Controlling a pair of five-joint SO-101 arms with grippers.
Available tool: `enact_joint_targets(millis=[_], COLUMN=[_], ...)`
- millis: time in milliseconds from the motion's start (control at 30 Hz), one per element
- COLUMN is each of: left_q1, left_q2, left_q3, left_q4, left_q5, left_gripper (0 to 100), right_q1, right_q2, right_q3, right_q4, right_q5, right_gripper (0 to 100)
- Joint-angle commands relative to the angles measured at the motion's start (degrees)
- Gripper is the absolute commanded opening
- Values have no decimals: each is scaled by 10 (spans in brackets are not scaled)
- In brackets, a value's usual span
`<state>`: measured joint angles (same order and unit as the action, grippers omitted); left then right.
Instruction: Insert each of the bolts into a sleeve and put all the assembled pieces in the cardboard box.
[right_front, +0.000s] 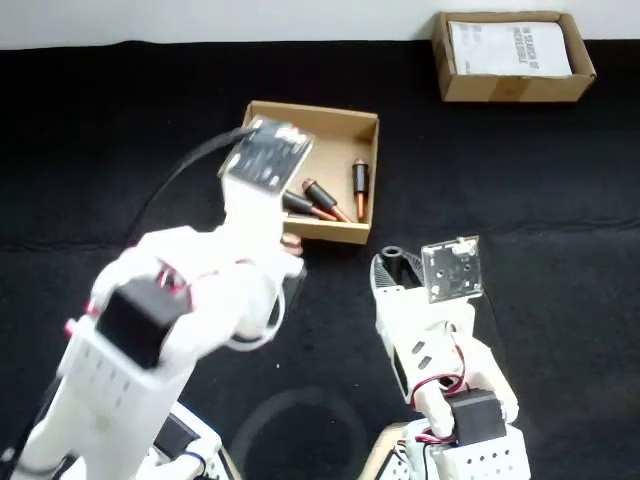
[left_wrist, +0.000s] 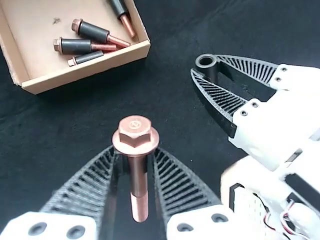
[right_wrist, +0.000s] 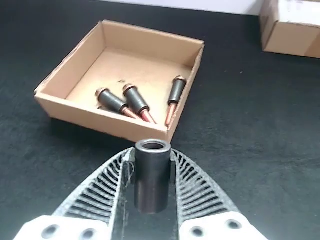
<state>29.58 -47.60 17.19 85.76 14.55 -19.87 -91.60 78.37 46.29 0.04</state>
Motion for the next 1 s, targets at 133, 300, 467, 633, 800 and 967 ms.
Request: enact_joint_targets(millis=[133,300,467,633,800,967], left_q1=[4,4,6,9,10,28], left_q2=[-196,-204,-131,-19,80,99], left_q3=[291,400,398,285,175,144], left_q4=[-307,-521,-636,-651,-648,-630], left_q5=[-4,0,0,1,2,2], left_gripper=[8,9,9,9,9,9], right_q1=[-13,-13,-14,-51,-79,-78], right_q2=[-1,-3,0,0,0,0], right_q3=[-1,7,15,29,31,32], right_q4=[-15,-42,-70,-76,-82,-105], right_q5=[1,1,1,0,0,0], right_gripper=[8,8,8,8,8,8])
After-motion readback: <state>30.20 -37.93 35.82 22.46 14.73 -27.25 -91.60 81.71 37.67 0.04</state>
